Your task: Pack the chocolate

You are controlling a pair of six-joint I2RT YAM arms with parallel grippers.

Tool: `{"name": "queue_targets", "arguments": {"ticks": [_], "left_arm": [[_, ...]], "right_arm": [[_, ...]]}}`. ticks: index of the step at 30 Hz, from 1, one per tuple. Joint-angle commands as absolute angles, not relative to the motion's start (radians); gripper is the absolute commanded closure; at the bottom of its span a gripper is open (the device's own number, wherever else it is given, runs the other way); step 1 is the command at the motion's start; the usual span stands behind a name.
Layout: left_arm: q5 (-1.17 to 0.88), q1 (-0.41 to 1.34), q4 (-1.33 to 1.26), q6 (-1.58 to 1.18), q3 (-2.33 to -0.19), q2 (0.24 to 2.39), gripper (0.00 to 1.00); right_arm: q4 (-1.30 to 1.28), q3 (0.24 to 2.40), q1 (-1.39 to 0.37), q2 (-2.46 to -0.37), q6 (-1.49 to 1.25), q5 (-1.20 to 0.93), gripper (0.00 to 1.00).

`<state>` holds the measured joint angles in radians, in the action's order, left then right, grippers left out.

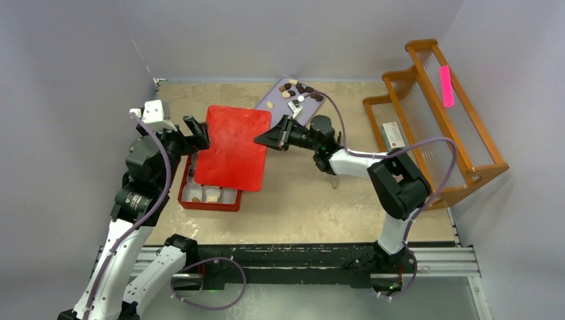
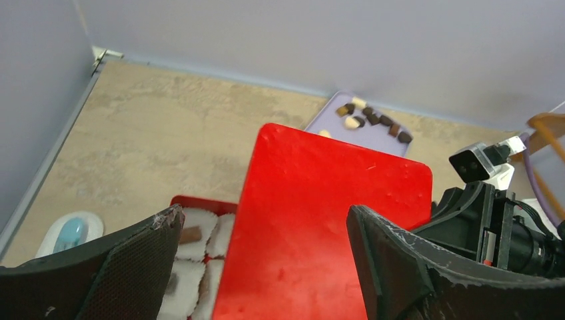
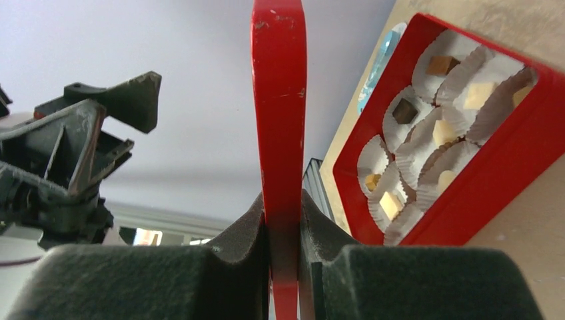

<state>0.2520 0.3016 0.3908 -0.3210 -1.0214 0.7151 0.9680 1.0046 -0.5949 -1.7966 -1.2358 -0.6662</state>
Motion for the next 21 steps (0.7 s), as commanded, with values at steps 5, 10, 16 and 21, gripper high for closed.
{"name": "queue_targets", "arguments": {"ticks": [5,10,16,21], "left_arm": [[0.333,0.299,0.443,-0.387,-0.978,0.728,0.07],[0.430,0.299,0.477,-0.457,-0.945,0.734,0.03],[0.448,0.299,0.490,-0.486,-0.911,0.744,0.00],[0.443,0.299,0.499,-0.523,-0.909,0.785,0.00]], "right_arm": [[0.972,1.194,-0.724,-1.963,-1.343,-0.496,0.99],[0.946,1.275,-0.767,-2.051,-1.364,-0.457,0.99],[0.872,1.335,-0.793,-2.090,-1.342,-0.409,1.00],[0.831,1.357,-0.799,-2.115,-1.318,-0.400,1.00]]}}
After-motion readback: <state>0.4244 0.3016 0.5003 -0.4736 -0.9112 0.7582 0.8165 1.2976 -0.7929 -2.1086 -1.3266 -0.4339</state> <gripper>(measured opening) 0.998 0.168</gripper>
